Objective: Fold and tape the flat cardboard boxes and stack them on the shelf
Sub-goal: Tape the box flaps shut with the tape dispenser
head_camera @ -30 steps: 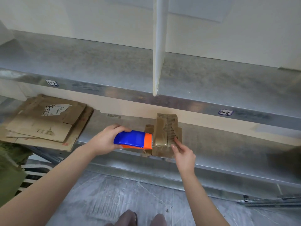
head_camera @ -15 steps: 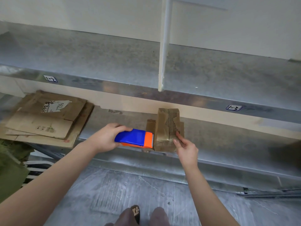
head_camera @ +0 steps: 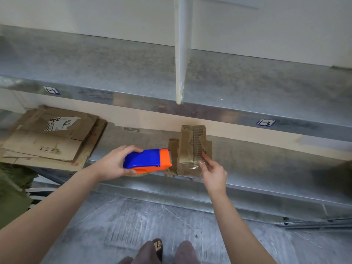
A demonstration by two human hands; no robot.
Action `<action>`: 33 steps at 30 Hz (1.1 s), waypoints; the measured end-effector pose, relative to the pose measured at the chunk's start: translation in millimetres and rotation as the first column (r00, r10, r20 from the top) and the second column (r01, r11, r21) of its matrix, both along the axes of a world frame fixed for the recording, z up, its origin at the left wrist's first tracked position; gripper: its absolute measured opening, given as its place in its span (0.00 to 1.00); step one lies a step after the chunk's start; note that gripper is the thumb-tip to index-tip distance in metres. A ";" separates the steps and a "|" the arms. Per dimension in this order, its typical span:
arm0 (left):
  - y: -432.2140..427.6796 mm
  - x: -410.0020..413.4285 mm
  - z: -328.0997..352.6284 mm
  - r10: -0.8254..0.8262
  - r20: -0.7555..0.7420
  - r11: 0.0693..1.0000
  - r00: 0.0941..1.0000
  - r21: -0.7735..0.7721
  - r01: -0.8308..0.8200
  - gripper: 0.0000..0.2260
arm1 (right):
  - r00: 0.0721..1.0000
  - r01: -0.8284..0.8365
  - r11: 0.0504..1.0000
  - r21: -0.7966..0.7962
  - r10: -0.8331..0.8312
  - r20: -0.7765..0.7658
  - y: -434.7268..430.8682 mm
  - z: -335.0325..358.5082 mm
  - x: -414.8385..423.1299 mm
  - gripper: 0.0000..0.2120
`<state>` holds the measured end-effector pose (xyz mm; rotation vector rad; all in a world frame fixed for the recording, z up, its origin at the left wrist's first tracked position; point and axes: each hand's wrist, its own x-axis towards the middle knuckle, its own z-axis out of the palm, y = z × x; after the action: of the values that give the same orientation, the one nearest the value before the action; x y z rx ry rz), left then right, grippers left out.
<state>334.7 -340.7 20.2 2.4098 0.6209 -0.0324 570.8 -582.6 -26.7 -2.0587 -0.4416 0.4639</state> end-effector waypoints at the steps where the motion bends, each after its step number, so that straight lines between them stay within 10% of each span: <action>1: 0.7 0.7 2.6 -0.006 0.000 1.000 1.000 0.012 0.006 0.31 | 1.000 0.011 1.000 0.002 -0.011 0.017 0.3 -0.3 -1.8 0.15; 33: -8.1 34.9 -15.2 0.032 -0.276 0.980 0.961 0.197 0.024 0.34 | 0.999 -0.003 1.000 0.028 0.004 -0.049 -0.7 -1.4 0.6 0.16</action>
<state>369.6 -348.8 5.1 2.6205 0.7888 -0.3269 571.4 -583.3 -28.1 -2.0155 -0.4203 0.5061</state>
